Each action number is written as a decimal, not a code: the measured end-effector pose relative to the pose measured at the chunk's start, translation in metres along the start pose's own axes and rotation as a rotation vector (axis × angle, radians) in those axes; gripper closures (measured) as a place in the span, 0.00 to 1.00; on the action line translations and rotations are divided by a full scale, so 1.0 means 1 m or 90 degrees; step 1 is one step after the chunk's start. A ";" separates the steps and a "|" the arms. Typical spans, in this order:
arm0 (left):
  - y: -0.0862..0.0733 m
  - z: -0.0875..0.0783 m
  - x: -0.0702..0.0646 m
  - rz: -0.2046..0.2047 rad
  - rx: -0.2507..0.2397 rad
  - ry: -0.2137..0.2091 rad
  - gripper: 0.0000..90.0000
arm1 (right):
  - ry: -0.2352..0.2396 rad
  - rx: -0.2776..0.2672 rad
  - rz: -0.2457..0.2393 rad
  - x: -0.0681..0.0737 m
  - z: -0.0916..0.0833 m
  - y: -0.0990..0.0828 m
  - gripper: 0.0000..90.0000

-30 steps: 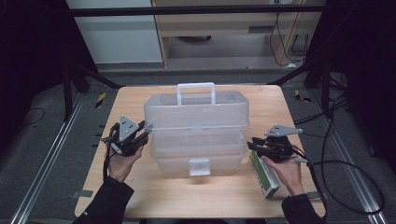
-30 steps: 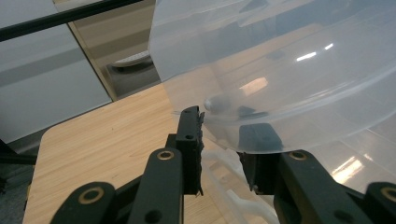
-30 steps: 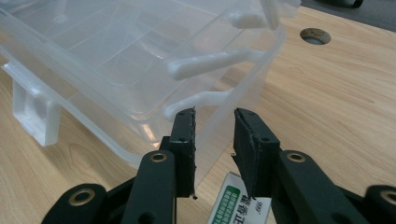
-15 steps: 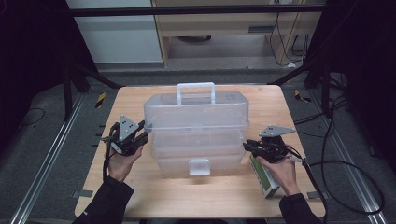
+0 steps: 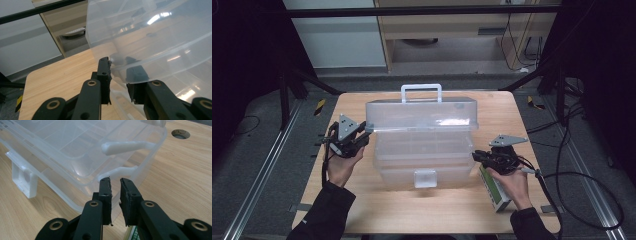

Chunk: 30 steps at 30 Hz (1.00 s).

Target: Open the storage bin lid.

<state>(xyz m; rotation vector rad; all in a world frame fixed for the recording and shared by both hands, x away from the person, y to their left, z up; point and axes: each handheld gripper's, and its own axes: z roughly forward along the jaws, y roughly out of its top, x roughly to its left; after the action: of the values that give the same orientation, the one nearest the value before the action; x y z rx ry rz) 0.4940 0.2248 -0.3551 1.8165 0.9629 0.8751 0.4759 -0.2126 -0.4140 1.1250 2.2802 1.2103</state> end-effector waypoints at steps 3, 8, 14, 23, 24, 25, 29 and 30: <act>0.004 0.001 0.001 -0.011 0.001 0.005 0.82 | 0.001 -0.001 0.000 0.000 0.000 0.000 0.88; 0.010 0.003 0.005 -0.021 -0.002 0.004 0.83 | 0.000 -0.002 -0.004 0.000 0.000 0.000 0.88; 0.020 0.008 0.009 -0.018 0.001 0.011 0.83 | -0.003 -0.001 -0.010 0.001 0.000 0.000 0.88; 0.029 0.016 0.015 -0.029 -0.010 0.020 0.84 | -0.007 -0.002 -0.009 0.001 0.001 0.000 0.87; 0.030 0.017 0.016 -0.031 -0.010 0.019 0.84 | -0.006 -0.002 -0.009 0.001 0.001 0.000 0.87; 0.031 0.018 0.017 -0.033 -0.010 0.017 0.84 | -0.006 -0.001 -0.008 0.001 0.001 0.000 0.87; 0.035 0.021 0.020 -0.040 -0.008 0.012 0.84 | -0.006 -0.002 -0.007 0.001 0.001 0.000 0.87; 0.036 0.021 0.021 -0.040 -0.005 0.012 0.84 | -0.005 -0.002 -0.006 0.001 0.001 0.000 0.87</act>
<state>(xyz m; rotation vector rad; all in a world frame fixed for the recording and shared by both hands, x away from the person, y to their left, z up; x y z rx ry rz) 0.5313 0.2240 -0.3261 1.7656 1.0210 0.8572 0.4759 -0.2115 -0.4149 1.1147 2.2737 1.2033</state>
